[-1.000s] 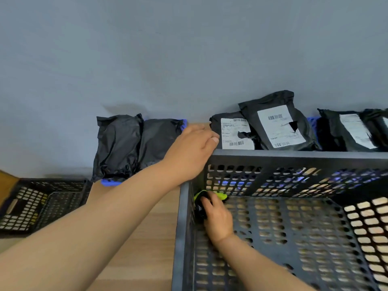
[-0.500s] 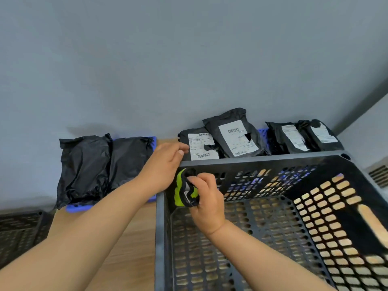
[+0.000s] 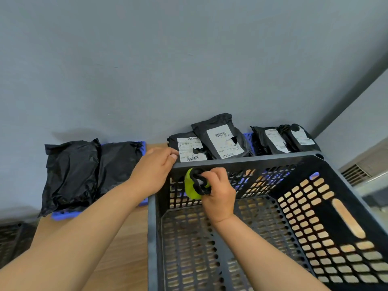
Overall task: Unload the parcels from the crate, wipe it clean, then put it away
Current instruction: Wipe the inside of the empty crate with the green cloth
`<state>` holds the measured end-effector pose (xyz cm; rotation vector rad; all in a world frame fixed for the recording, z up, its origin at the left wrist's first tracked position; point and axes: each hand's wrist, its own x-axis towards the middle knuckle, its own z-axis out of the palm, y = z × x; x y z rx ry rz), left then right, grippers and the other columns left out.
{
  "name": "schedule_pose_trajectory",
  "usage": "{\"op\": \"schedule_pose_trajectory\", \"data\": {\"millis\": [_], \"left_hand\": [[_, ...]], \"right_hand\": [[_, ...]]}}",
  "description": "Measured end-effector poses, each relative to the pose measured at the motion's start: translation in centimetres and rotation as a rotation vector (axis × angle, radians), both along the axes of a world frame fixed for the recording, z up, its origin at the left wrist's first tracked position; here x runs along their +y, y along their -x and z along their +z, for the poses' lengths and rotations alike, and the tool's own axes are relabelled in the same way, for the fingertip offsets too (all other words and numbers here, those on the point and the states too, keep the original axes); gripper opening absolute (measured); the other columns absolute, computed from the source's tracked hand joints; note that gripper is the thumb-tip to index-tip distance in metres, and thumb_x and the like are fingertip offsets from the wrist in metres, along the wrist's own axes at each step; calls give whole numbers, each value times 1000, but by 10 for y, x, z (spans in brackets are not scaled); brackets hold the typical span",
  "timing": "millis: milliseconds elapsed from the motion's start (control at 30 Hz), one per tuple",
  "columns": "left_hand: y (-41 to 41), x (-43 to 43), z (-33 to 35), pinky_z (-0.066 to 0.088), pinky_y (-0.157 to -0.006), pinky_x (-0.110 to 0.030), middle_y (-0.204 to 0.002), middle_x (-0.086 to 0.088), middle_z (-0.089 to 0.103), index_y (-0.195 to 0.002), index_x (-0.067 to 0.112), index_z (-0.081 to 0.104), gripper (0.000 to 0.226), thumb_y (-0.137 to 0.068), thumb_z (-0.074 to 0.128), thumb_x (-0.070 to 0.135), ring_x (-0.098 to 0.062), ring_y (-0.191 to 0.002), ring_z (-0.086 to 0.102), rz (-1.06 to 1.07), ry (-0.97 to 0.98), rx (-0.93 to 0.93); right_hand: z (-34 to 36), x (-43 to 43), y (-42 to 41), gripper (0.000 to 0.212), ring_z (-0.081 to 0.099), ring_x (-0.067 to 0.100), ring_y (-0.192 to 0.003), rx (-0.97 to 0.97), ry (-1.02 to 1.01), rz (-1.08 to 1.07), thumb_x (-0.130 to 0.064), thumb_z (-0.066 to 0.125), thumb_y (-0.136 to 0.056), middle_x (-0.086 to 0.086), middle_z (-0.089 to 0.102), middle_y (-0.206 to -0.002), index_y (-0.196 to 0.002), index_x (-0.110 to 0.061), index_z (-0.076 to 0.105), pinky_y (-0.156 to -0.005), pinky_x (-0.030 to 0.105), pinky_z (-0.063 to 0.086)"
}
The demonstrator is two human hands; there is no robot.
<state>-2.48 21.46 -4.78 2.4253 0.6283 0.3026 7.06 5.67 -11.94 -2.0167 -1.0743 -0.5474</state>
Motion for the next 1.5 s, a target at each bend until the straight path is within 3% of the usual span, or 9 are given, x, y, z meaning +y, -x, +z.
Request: {"op": "schedule_pose_trajectory", "data": {"millis": [167,267,400,567,800,1000,1200,1367,1500], "left_hand": [[1,-3,2,35,-94,-28,-124,3,57,-126,20,56,35,-102,32,28,-13,-118,43,4,-9,17],[1,-4,3,35,-94,-29,-124,4,57,-126,21,56,35,-102,31,28,-12,-119,41,10,-2,18],[1,-3,2,36,-96,-32,-124,4,57,-126,22,55,35,-102,31,28,-13,-121,41,11,9,28],[0,-4,2,35,-93,-29,-124,4,58,-126,22,56,35,-102,29,27,-12,-120,41,10,7,29],[-1,-1,-2,37,-88,-26,-122,2,59,-125,21,56,36,-102,28,28,-11,-115,45,6,21,20],[0,0,-5,39,-91,-28,-121,1,59,-124,20,57,36,-102,29,27,-12,-113,47,13,31,7],[-1,1,-7,43,-96,-37,-122,0,59,-124,21,56,36,-101,29,28,-14,-113,49,21,58,8],[-3,3,-9,44,-96,-41,-119,0,61,-122,22,58,36,-100,30,30,-14,-112,52,28,94,-1],[-3,4,-10,45,-96,-42,-116,2,62,-119,23,59,35,-101,30,27,-14,-112,52,40,104,-4]], "right_hand": [[-1,-31,-26,45,53,17,-72,88,11,-136,11,67,-61,1,51,-95,-91,-19,53,-47,23,39],[3,-49,-42,34,54,20,-76,276,-70,-298,15,64,-67,9,52,-96,-91,-8,59,-57,34,47],[13,-65,-58,23,45,13,-78,432,-169,-531,9,58,-77,12,50,-102,-95,-4,57,-65,20,32],[17,-77,-72,26,55,27,-90,543,-205,-764,3,60,-81,13,48,-115,-105,-5,57,-67,29,34],[1,-35,-24,35,56,28,-85,479,-81,-503,1,71,-73,10,47,-111,-104,-8,58,-69,33,44],[-19,2,23,38,57,32,-76,388,3,-262,9,71,-63,12,50,-101,-96,-5,60,-60,33,48],[-24,34,59,44,56,32,-80,449,16,-211,10,74,-58,11,49,-96,-95,-3,54,-62,33,45],[-33,29,63,59,61,29,-85,292,151,-39,12,76,-47,10,55,-97,-95,-11,52,-65,33,53],[-33,40,78,67,62,26,-74,248,268,111,7,80,-41,7,57,-93,-93,-17,47,-48,22,39]]}}
